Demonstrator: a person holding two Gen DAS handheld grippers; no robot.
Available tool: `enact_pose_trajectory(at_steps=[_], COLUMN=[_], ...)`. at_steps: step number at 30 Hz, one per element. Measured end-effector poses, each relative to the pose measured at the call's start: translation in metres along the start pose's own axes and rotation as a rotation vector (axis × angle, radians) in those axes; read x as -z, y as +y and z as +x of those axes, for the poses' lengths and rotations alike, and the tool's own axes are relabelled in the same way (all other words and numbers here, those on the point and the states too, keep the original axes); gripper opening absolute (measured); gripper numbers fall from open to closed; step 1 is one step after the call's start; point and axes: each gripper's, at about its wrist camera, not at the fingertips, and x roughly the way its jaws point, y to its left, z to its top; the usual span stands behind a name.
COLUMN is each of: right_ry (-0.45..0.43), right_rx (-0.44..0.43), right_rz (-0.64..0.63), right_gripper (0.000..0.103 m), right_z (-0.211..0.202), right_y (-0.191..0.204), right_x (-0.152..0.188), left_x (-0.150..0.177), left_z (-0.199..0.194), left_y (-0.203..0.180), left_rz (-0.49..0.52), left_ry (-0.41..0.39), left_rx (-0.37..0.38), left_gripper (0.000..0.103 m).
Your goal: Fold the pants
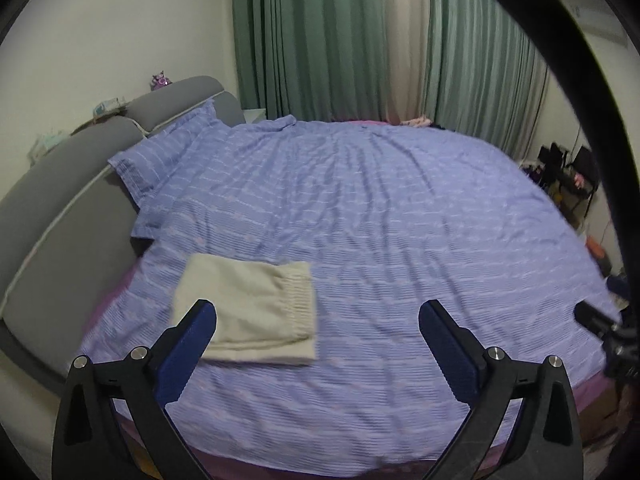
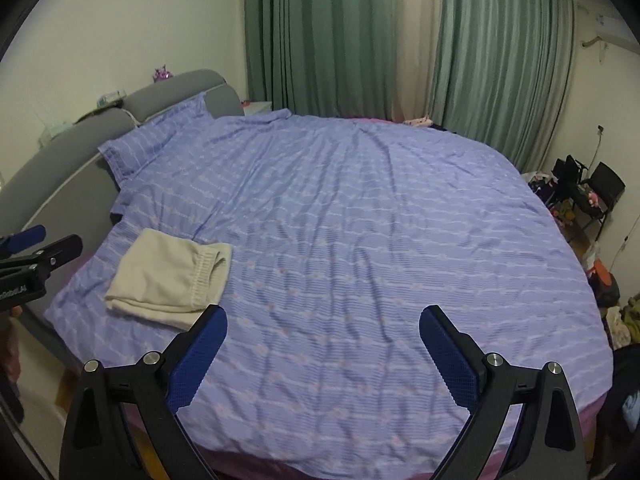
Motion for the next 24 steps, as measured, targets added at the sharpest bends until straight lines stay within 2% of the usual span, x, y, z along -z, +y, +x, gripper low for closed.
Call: enact_pose_trajectory(at_steps=[8, 13, 24], right_ry=[-0.031, -0.03, -0.052], right_rx=[-0.011, -0.035, -0.034], right_rz=[-0.004, -0.027, -0.001], right_gripper=[0.097, 0.097, 0.097], right_z=[-0.043, -0.058, -0.083], right_y=[-0.066, -0.096, -0.136], right_x=[0.022, 0.033, 0.044], left_x=[0.018, 0.029, 0.04], left_z=[-0.038, -0.058, -0.074], left_y=[-0.08, -0.122, -0.174], left_rz=[-0.04, -0.036, 0.002], left_ry=[-0.008, -0.023, 0.005], left_rx=[0.021, 0.002, 0.058], left_gripper=[0.103, 0.103, 0.103])
